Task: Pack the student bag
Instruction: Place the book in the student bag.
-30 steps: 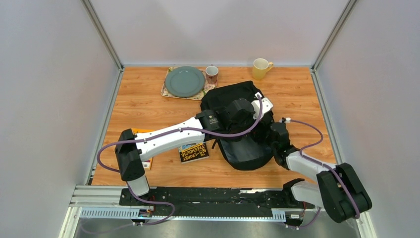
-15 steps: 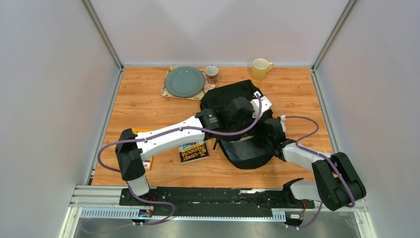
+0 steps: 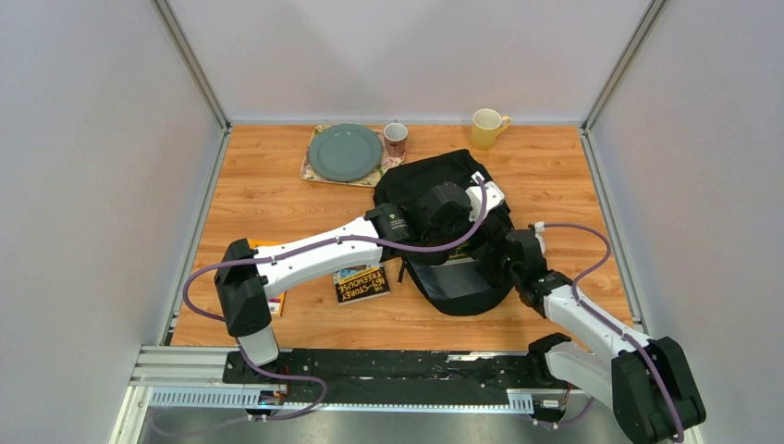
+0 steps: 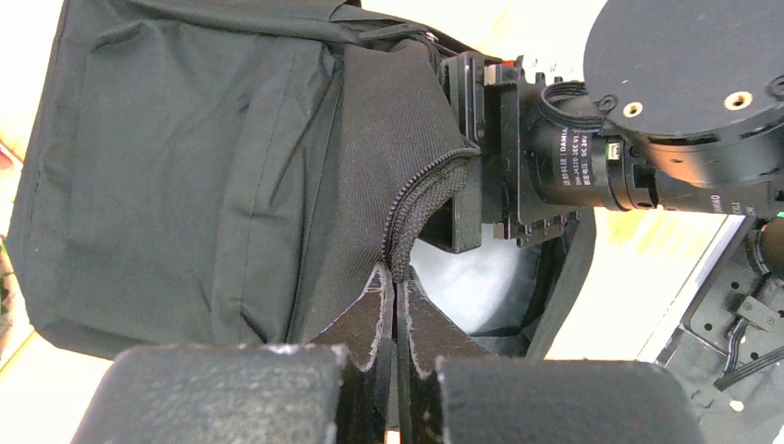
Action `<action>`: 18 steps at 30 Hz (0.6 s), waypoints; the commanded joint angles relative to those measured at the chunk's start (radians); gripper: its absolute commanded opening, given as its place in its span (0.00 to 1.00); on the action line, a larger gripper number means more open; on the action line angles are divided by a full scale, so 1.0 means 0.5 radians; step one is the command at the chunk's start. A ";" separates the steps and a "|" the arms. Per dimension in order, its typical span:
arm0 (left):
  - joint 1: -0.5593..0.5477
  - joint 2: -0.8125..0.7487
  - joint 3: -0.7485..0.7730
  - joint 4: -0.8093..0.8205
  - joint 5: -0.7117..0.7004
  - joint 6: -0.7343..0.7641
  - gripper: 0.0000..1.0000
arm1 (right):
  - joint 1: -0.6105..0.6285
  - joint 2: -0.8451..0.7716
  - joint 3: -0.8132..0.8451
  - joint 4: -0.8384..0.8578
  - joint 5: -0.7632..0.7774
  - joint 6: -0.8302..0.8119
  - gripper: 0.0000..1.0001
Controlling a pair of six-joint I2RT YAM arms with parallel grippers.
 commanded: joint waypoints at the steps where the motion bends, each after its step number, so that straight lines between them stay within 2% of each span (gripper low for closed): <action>1: 0.004 -0.074 0.035 0.086 0.046 -0.033 0.00 | -0.002 0.066 0.014 -0.026 -0.073 0.088 0.65; 6: 0.005 -0.080 0.036 0.077 0.064 -0.039 0.00 | -0.005 0.207 -0.013 0.237 0.000 0.119 0.62; 10: 0.005 -0.080 0.036 0.053 0.095 -0.036 0.00 | -0.020 0.351 0.042 0.504 0.028 0.085 0.45; 12: 0.005 -0.080 0.014 0.046 0.101 -0.033 0.00 | -0.023 0.437 0.084 0.612 0.119 0.082 0.41; 15: 0.005 -0.089 0.008 0.022 0.113 -0.023 0.00 | -0.029 0.465 0.082 0.804 0.205 0.073 0.27; 18: 0.008 -0.105 -0.020 0.025 0.104 -0.020 0.00 | -0.026 0.450 0.024 0.977 0.334 0.103 0.18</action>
